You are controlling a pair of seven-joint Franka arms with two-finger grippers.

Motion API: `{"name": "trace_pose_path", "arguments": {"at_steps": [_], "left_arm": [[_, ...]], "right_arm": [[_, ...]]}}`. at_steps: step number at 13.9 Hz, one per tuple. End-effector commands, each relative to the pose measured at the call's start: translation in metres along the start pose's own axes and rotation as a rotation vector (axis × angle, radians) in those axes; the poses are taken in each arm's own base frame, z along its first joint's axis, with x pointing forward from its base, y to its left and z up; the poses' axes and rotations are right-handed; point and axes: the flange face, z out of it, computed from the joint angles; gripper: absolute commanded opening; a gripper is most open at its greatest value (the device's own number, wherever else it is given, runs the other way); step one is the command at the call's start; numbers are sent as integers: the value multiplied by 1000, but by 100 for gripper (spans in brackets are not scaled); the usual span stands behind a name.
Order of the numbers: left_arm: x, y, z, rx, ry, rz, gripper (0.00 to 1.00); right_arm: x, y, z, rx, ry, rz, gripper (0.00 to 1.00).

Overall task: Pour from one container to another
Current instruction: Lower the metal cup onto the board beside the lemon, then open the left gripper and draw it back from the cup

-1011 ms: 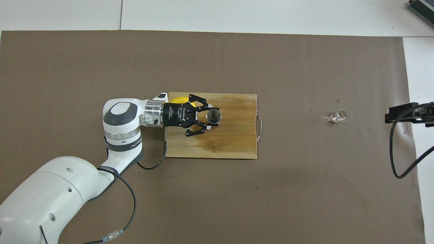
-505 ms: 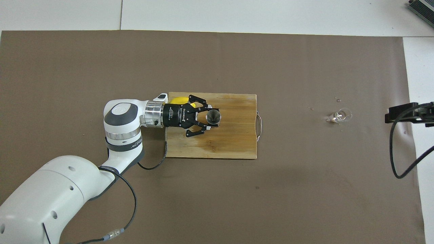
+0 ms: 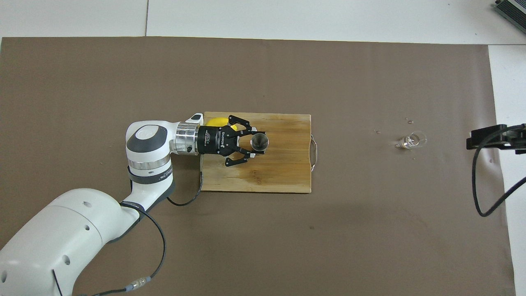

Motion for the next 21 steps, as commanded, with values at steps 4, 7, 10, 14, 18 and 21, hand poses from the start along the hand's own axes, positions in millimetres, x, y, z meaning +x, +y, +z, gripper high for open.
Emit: {"name": "trace_pose_path", "arguments": {"at_steps": [4,7,10,14,18,21], "left_arm": [[7,3,2,-12,0,-1,100],[5,5,0,-5,3,1,100],[2,11,-7,18,24,-2,100],[-4,21,-31,21,40,10,100],[-20,44,-73,33,74,10,100],[-46,68,-122,84,208,110,100]], "right_arm": [[-7,2,-1,26,0,-9,100],[-7,2,-1,26,0,-9,100],[-7,2,-1,26,1,-9,100],[-7,2,-1,26,0,-9,100],[-7,2,-1,26,0,-9,100],[-9,24,-7,30,12,32,100]]}}
